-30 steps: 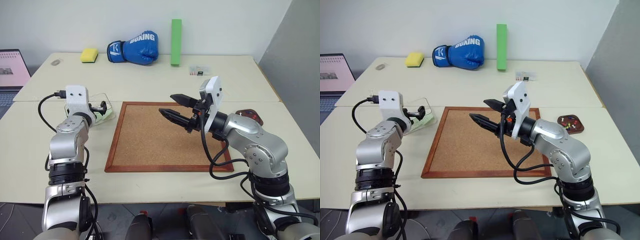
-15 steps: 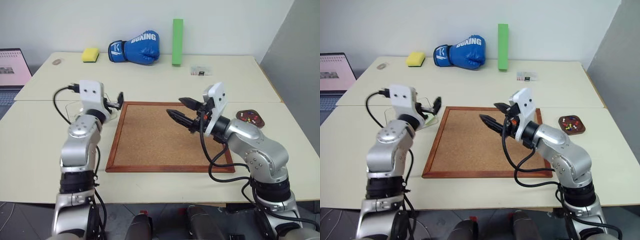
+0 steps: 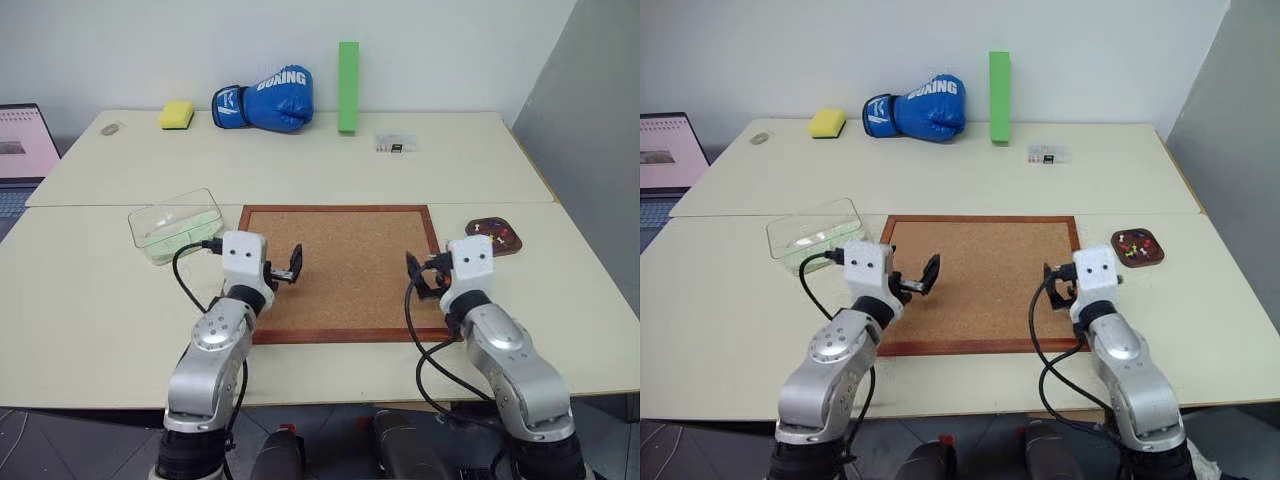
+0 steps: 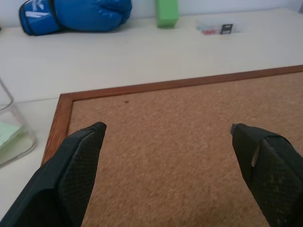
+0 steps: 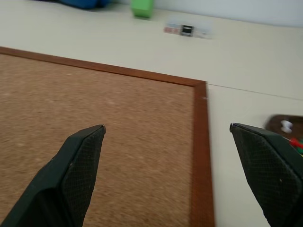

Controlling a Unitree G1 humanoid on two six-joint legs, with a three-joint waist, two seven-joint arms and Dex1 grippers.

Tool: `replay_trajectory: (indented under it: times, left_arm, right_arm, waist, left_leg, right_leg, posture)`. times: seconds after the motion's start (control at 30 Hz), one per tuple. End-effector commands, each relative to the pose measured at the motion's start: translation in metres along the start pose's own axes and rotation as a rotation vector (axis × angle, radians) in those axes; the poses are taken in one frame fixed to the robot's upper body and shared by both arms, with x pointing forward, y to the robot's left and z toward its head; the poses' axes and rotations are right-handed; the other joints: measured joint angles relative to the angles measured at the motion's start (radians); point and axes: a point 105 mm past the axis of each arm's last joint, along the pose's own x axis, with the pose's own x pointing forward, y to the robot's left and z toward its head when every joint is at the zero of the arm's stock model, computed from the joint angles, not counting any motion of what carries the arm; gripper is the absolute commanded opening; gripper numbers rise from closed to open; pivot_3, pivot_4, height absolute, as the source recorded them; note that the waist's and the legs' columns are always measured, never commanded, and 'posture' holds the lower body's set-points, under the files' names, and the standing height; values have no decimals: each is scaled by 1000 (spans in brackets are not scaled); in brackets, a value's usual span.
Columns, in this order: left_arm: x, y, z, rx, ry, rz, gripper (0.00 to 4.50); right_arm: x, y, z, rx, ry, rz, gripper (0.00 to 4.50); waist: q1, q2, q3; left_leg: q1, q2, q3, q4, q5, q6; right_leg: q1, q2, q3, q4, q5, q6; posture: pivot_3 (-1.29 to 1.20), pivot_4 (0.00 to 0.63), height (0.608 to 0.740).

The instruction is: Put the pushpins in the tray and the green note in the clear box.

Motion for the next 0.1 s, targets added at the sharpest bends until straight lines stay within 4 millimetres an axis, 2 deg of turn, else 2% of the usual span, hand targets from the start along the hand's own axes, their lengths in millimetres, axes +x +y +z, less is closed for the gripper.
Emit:
replay_trajectory:
  times: [0.03, 0.1]
  left_arm:
    - [-5, -4, 14, 10, -51, 16, 4500]
    - [-7, -4, 14, 17, -54, 17, 4500]
  right_arm:
    - [-7, -8, 15, 20, -74, -65, 4482]
    - [-8, -8, 16, 22, -80, -72, 4482]
  waist:
    - [0, 0, 0]
    - [-1, 0, 0]
  left_leg:
    - [0, 0, 0, 0, 0, 0]
    - [0, 0, 1, 0, 0, 0]
  right_leg:
    - [0, 0, 0, 0, 0, 0]
    - [0, 0, 1, 0, 0, 0]
  posture:
    - [0, 150, 740]
    - [0, 150, 740]
